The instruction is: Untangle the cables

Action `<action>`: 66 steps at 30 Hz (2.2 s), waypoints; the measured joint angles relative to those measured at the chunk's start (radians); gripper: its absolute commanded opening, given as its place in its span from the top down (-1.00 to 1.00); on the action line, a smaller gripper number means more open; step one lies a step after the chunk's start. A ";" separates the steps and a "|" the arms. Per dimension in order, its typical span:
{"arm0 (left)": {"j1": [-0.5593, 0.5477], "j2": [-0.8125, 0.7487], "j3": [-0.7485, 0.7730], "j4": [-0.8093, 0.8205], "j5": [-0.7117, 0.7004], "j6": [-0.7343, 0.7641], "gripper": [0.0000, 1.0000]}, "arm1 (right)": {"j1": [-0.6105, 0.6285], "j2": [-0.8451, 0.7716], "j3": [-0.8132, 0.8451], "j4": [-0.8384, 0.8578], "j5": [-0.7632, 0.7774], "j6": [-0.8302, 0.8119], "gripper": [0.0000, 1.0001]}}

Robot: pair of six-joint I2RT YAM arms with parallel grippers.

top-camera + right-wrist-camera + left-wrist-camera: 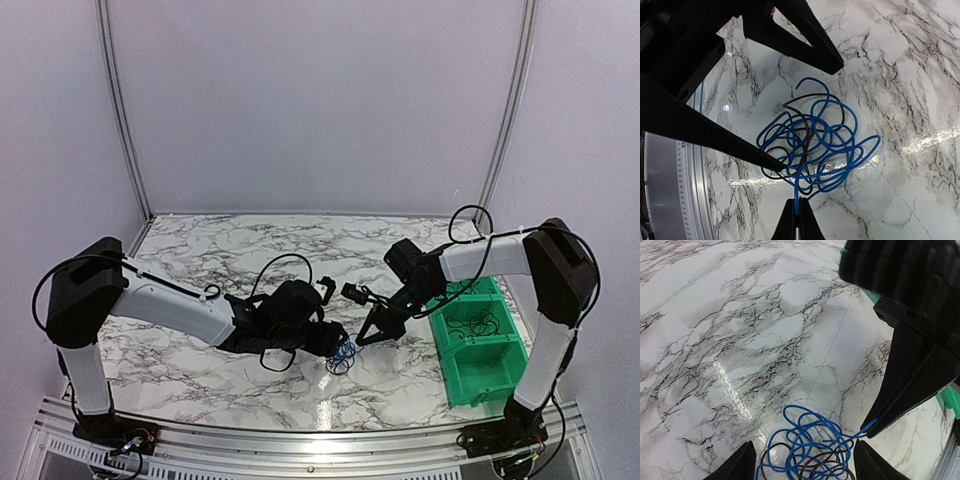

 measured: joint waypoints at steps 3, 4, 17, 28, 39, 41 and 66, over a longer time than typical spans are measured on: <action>-0.002 0.040 0.032 0.017 0.000 0.004 -0.35 | 0.000 0.000 0.000 -0.001 -0.005 -0.003 1.00; -0.002 0.053 0.041 0.021 -0.001 0.005 -0.35 | 0.000 0.000 0.000 -0.002 -0.007 -0.005 1.00; -0.003 0.134 0.077 0.067 -0.050 -0.009 -0.30 | -0.020 -0.003 0.000 -0.019 -0.035 -0.016 1.00; -0.025 0.025 -0.072 0.185 -0.083 0.048 -0.33 | -0.085 -0.003 0.000 -0.019 -0.051 -0.024 1.00; -0.025 0.169 0.077 0.250 -0.085 0.032 -0.25 | -0.100 -0.003 0.001 -0.027 -0.048 -0.039 1.00; -0.026 0.199 0.103 0.262 -0.098 0.013 -0.22 | -0.108 -0.003 0.000 -0.032 -0.035 -0.039 1.00; -0.031 0.244 0.024 0.322 -0.317 -0.118 0.17 | -0.111 -0.226 0.235 -0.238 -0.109 -0.128 1.00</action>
